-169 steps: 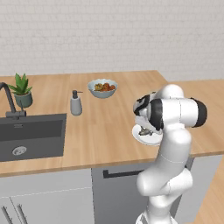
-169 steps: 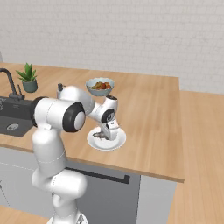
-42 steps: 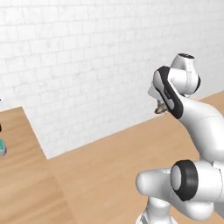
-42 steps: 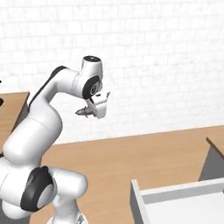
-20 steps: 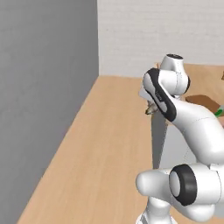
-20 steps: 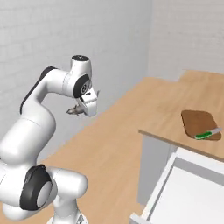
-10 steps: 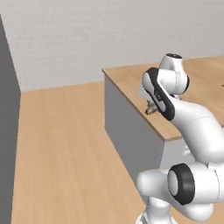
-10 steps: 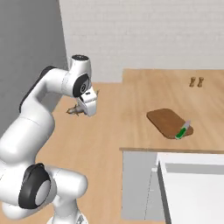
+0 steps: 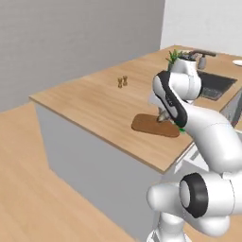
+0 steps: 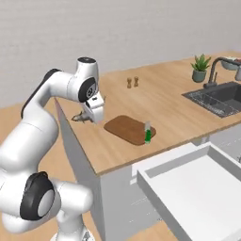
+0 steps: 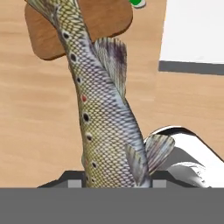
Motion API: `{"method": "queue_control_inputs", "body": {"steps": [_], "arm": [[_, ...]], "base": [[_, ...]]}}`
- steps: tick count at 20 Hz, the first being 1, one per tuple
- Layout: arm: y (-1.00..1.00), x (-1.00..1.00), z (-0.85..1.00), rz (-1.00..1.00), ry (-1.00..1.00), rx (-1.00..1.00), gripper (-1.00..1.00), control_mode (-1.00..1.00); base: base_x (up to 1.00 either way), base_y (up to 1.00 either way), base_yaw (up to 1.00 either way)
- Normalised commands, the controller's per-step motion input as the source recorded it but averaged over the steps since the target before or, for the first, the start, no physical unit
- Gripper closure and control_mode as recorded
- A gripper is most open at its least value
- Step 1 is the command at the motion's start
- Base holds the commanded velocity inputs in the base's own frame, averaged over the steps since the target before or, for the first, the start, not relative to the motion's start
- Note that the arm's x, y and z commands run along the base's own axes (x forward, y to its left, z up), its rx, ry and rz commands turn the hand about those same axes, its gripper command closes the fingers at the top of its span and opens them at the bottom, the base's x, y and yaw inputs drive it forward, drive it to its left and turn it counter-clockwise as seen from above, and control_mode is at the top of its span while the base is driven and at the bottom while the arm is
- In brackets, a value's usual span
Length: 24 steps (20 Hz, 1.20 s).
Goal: Pick up the knife from the drawer and place it on the cutting board. Then place the meat from the plate to the cutting board.
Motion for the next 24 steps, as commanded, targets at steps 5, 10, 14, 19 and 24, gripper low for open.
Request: {"method": "queue_control_inputs", "body": {"steps": [5, 10, 14, 19, 24], "arm": [[0.00, 0.00, 0.00, 0.00, 0.00, 0.00, 1.00, 1.00], [-0.01, 0.11, -0.07, -0.18, 0.05, 0.00, 1.00, -1.00], [-0.39, 0.64, -0.49, -0.33, 0.29, 0.02, 1.00, -1.00], [-0.22, 0.79, -0.82, -0.16, 0.19, 0.00, 1.00, -1.00], [0.04, 0.58, -0.82, 0.00, 0.11, 0.00, 1.00, -1.00]], "base": [[0.48, 0.85, -0.72], [0.18, 0.36, -0.34], [0.00, 0.00, 0.00], [0.00, 0.00, 0.00], [0.00, 0.00, 0.00]]}}
